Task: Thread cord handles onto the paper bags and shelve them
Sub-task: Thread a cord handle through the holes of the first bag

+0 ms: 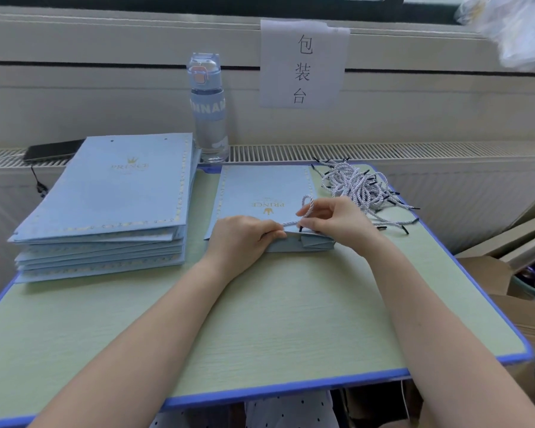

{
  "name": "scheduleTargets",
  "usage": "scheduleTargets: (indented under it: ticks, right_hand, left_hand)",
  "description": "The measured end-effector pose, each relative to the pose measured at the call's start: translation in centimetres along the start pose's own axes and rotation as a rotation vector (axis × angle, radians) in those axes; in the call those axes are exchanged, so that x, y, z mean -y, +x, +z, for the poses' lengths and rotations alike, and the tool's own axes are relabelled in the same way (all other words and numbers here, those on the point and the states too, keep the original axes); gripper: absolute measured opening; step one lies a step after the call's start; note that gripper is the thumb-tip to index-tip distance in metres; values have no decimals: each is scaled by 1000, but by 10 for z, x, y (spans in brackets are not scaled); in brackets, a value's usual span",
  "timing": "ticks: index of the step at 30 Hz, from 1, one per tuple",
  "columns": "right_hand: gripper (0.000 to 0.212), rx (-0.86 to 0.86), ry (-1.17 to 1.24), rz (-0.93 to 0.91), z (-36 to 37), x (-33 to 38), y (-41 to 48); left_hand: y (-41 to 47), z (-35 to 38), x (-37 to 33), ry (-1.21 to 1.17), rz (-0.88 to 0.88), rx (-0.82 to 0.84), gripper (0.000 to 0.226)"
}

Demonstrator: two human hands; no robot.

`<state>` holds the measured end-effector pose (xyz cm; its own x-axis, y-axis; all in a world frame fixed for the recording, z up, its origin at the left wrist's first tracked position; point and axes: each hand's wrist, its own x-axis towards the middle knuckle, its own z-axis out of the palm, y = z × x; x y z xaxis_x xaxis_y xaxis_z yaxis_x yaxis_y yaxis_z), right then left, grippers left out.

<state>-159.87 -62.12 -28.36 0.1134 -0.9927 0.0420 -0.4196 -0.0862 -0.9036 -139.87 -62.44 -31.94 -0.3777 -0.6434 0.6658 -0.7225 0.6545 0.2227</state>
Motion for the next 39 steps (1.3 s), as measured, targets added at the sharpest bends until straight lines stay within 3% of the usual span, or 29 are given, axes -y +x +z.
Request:
scheduleTargets:
  ticks: [4,10,13,17,24,27,30,33,39]
  right_hand:
    - [10,-54,-119,-86,1,0,1]
    - [17,14,-181,-75,-2,-1,2]
    - [19,22,-330,-88,-1,5,-1]
    - [47,11,-219,-78,0,9,-2]
    - [54,66,-147,-54,4,4,-1]
    - [32,-177,-67,-162,4,7,-2]
    - [19,-494,-109,-439,-2,15,-10]
    - [15,-504,-223,-627,2,19,-19]
    - [14,-498,-565,-621,30,6,-11]
  left_hand:
    - [1,0,-1,3,23,-60,34]
    - [1,-3,-3,-2,-13,-77,33]
    - [3,-3,-5,5,-36,-92,33]
    - [3,-4,-4,-15,-74,-91,34]
    - [4,-6,-5,23,-107,-104,33]
    - [9,-9,-5,-8,-183,-125,24]
    - [11,-13,-6,-18,-227,-153,22]
    - [12,-14,-8,-36,-256,-166,22]
    - [11,-10,-9,-47,-342,-51,23]
